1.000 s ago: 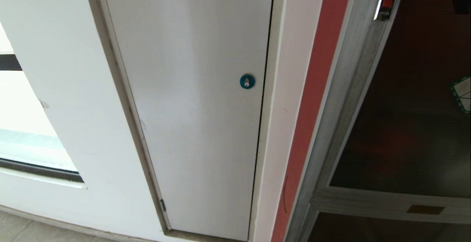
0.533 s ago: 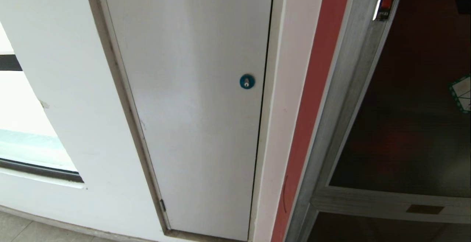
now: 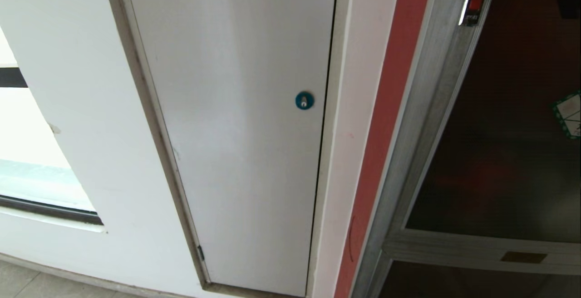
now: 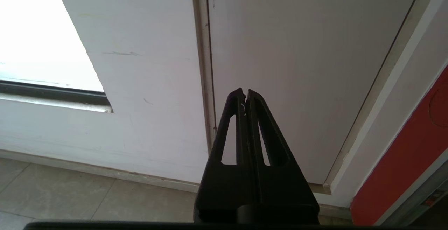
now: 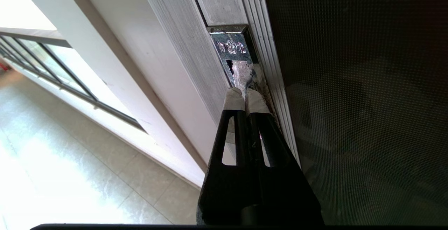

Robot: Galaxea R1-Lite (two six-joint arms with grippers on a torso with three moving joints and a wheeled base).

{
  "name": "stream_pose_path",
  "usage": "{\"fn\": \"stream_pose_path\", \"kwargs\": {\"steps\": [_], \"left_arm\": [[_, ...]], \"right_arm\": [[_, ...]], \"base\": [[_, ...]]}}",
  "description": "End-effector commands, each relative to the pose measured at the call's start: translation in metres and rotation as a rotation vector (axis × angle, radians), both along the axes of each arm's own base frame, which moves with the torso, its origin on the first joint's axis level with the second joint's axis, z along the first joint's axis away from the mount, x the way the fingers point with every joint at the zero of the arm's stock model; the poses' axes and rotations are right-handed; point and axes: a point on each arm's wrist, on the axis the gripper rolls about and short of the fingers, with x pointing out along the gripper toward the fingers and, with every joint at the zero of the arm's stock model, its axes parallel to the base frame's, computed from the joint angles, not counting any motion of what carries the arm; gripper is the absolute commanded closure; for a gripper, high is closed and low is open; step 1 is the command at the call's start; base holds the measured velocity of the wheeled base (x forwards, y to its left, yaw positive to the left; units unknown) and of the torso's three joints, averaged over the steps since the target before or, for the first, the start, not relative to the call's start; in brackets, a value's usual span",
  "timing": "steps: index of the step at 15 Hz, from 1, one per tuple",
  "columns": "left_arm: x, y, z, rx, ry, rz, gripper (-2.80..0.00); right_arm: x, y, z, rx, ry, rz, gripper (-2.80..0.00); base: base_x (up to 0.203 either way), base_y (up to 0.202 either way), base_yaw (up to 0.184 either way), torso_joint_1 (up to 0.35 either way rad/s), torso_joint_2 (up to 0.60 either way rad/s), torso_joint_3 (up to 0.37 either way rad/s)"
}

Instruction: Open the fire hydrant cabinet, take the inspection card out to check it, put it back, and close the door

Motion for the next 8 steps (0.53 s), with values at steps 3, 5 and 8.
{"fn": "stream_pose_path", "kwargs": {"steps": [3,5,8], "left_arm": [[0.0,0.0,-0.001,0.0,0.004,0.001,0.0],[0.0,0.0,-0.001,0.0,0.005,0.001,0.0],[0.0,0.0,-0.001,0.0,0.005,0.001,0.0]], "right_arm": [[0.01,0.001,-0.006,-0.001,0.025,0.001,0.0],[0.012,0.001,-0.006,-0.001,0.025,0.0,0.0],[0.016,0.001,-0.007,-0.004,0.026,0.0,0.0]], "base": [[0.0,0.0,0.0,0.0,0.0,0.0],[0.0,0.0,0.0,0.0,0.0,0.0],[0.0,0.0,0.0,0.0,0.0,0.0]]}}
